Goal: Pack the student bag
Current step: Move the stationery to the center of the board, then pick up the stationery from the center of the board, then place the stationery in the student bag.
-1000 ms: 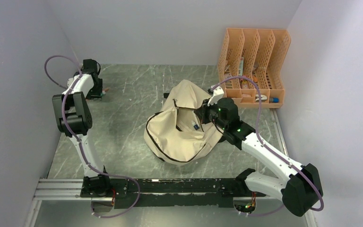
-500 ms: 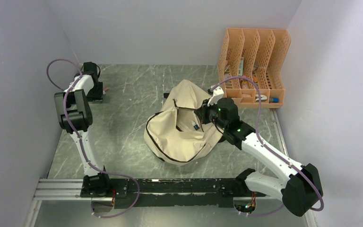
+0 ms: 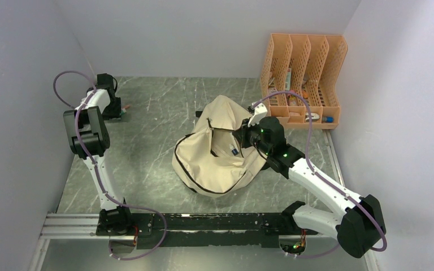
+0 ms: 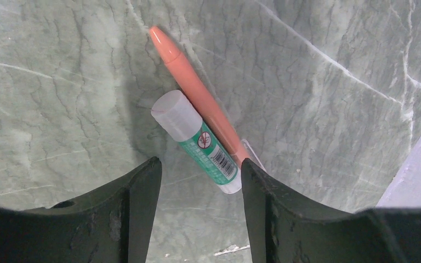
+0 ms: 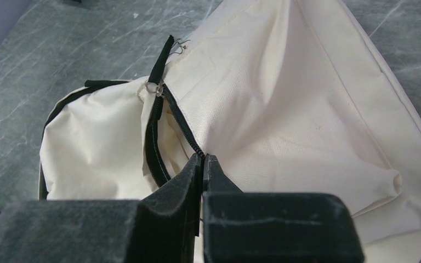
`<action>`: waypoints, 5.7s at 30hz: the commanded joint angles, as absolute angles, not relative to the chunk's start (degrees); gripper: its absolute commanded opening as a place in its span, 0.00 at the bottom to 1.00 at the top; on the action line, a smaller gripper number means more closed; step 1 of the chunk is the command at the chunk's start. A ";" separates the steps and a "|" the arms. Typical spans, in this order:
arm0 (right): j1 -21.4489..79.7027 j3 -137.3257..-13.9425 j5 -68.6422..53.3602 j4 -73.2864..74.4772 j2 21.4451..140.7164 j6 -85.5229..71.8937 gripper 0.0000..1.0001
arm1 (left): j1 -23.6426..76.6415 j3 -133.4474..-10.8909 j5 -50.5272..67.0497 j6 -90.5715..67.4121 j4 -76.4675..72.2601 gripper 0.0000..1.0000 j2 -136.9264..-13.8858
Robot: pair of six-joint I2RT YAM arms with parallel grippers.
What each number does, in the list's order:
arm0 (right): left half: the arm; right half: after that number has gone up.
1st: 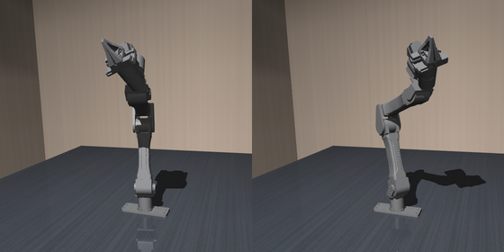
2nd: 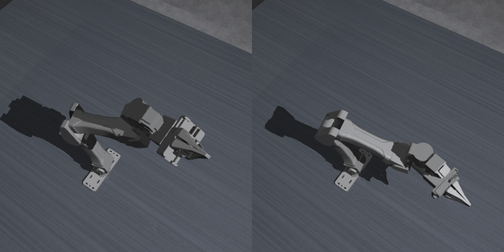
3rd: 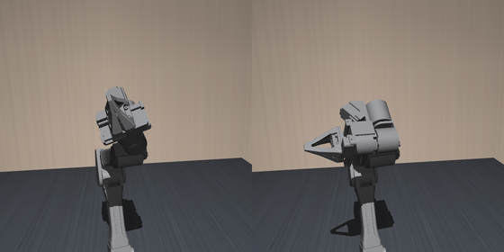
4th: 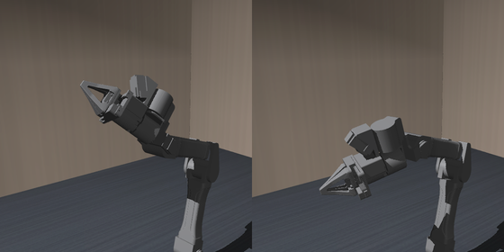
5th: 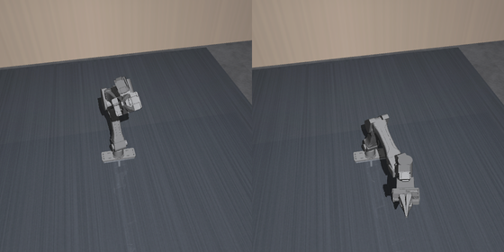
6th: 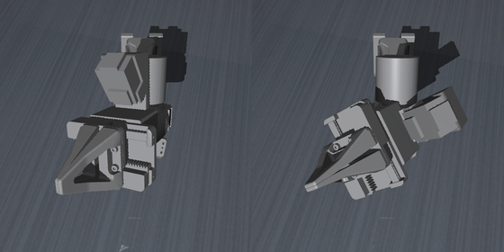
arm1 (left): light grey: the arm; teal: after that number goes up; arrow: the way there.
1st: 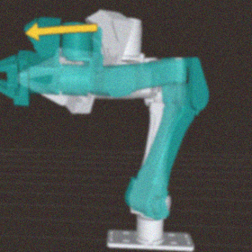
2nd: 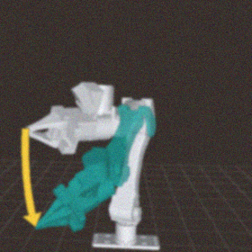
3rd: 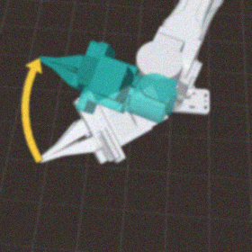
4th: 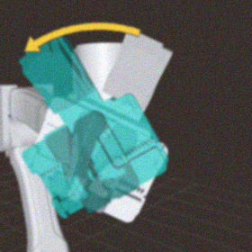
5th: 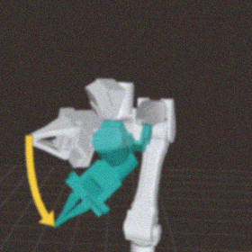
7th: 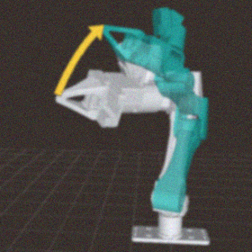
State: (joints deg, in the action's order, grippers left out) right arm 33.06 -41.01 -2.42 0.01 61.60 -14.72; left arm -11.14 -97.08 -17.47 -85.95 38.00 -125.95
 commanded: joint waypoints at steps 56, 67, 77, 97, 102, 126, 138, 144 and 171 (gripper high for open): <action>32.84 -39.74 -3.31 -1.59 61.51 -14.85 0.00 | 3.91 -83.99 -10.80 -44.82 35.89 0.14 -121.59; 32.83 -40.69 -4.25 -1.52 62.88 -14.95 0.00 | 7.21 -85.66 -10.19 -23.41 35.39 0.15 -124.42; 32.81 -40.33 -3.87 -1.47 62.26 -15.16 0.00 | 7.21 -85.91 -6.20 -20.42 35.11 0.27 -126.21; 32.87 -40.17 -3.52 -0.70 61.09 -15.53 0.00 | 7.21 -84.87 -4.94 -20.79 34.14 0.27 -125.13; 32.86 -40.23 -3.53 -0.70 61.08 -15.65 0.00 | 7.75 -83.84 -6.37 -20.66 33.26 0.13 -121.56; 32.78 -44.13 4.40 -4.20 62.93 -13.89 0.00 | 18.42 -56.02 39.29 -25.35 -8.05 0.05 -73.75; 32.78 -45.18 7.39 -4.82 63.45 -14.53 0.00 | 36.69 -47.36 31.18 -30.05 -16.10 0.05 -69.75; 32.81 -45.02 9.94 -5.07 63.05 -15.63 0.00 | 43.82 -45.36 24.50 -33.60 -16.81 0.05 -73.62; 32.83 -42.35 6.02 -8.44 61.66 -15.02 0.00 | 47.67 -63.81 1.07 -47.00 -9.24 0.05 -99.48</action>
State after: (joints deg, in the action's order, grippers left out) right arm 33.12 -42.94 6.94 -3.40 63.51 -14.41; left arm 47.57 -60.64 6.50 -43.51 -9.74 -97.82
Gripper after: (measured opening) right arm 0.035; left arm 0.210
